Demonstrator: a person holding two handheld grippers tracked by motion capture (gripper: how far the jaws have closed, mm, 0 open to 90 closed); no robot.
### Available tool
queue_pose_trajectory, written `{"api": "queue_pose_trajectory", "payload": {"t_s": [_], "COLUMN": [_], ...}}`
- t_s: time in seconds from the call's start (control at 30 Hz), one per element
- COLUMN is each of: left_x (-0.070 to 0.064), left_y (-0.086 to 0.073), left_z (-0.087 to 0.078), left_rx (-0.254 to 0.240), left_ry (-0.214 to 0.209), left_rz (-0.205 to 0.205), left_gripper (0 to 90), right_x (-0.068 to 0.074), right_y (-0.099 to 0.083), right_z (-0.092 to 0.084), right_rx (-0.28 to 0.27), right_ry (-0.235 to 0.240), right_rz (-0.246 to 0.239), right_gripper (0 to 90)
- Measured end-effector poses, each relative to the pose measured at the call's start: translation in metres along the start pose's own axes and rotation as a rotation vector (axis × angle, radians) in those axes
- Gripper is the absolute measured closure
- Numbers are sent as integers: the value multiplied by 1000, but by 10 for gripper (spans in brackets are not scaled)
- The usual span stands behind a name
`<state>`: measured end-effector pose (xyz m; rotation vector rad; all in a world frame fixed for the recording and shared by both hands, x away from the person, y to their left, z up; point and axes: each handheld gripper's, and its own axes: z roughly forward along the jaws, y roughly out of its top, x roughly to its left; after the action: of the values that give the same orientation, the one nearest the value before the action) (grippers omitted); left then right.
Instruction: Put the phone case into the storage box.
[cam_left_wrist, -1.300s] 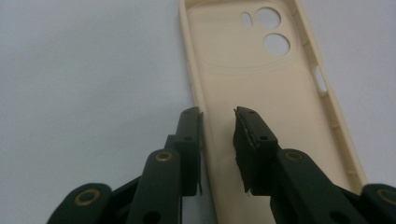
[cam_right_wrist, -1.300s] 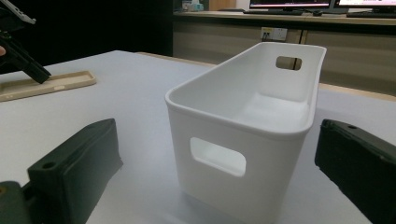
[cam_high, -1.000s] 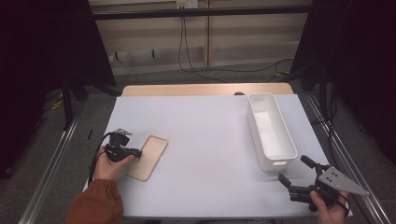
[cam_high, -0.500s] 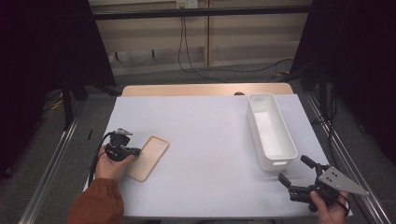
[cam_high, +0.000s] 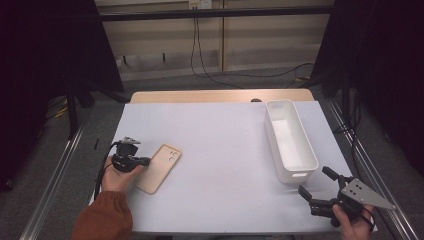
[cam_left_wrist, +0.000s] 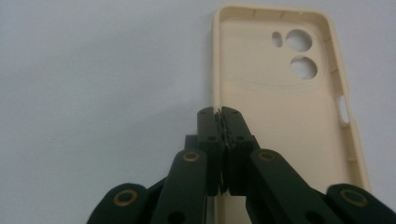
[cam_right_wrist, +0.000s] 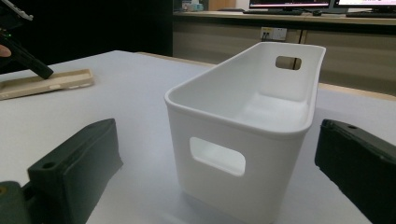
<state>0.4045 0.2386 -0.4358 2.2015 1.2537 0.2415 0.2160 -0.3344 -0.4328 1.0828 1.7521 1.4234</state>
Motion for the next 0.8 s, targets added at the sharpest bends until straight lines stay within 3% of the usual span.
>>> {"api": "queue_pose_trajectory", "payload": {"t_s": [0.2, 0.5, 0.8], "left_x": [-1, -4, -8], "left_y": [1, 2, 2], "left_z": [-7, -13, -23], "left_rx": [-46, -120, -237], "left_ry": [6, 20, 56], "left_rz": [4, -22, -20], "left_gripper": [878, 877, 878], "right_x": [0, 0, 0], "right_y": [0, 0, 0], "right_z": [0, 0, 0], "right_rx": [0, 0, -1], "right_ry": [1, 0, -1], "right_rz": [2, 0, 3], "right_gripper": [0, 0, 0]}}
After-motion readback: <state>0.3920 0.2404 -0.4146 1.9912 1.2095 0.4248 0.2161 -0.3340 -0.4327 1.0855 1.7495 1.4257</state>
